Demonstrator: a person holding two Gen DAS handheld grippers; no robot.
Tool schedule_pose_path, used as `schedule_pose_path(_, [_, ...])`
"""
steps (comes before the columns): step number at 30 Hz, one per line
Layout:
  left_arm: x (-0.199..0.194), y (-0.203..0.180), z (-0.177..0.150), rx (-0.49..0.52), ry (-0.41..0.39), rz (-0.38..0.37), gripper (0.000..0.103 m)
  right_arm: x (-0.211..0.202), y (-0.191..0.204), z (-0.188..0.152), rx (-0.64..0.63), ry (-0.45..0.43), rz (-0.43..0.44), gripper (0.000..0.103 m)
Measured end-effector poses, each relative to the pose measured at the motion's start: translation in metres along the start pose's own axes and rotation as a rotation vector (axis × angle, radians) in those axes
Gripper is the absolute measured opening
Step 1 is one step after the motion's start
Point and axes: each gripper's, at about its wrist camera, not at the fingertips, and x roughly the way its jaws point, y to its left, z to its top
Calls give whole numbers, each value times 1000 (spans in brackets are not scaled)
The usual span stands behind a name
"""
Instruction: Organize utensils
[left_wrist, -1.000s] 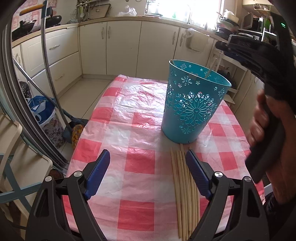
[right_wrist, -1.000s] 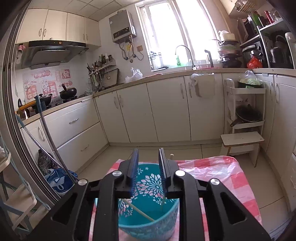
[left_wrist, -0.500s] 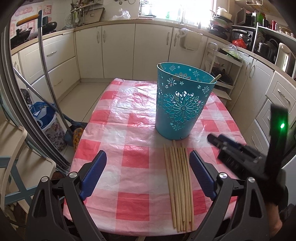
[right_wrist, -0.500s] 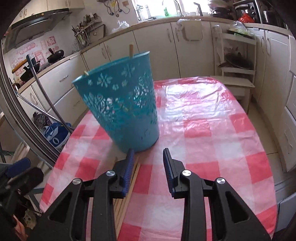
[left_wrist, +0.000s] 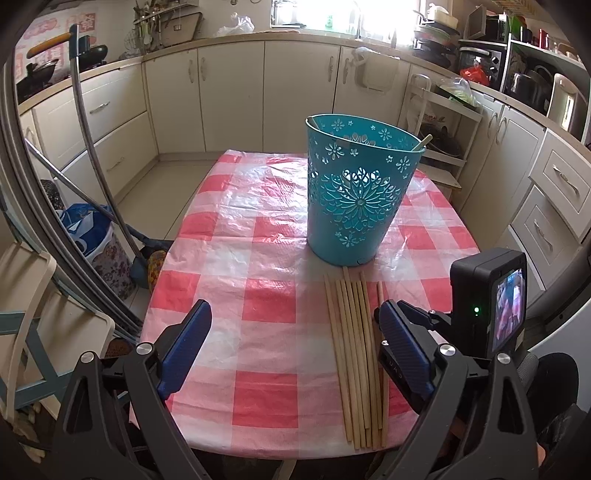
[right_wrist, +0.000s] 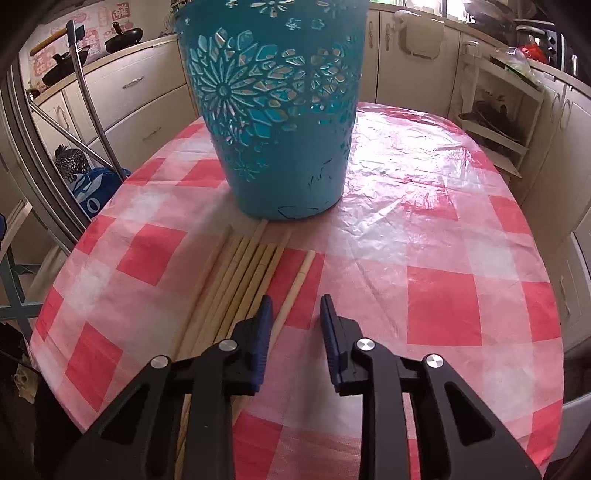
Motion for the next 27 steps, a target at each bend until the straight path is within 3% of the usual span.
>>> schedule_pose_path(5, [8,4,-3,4,24,7,89,-2,-9,-1,15,0,-4,11])
schedule_pose_path(9, [32,17,-10,-28,91,27,89,-4,-18,0,36,3,13,8])
schedule_pose_path(16, [75,15,-22,6,184,57,89,-9,-42,-2,112,-4,72,6])
schedule_pose_path(27, [115,-12,-10,59,218,91,89,-12,-55,-4,127,13,82,6])
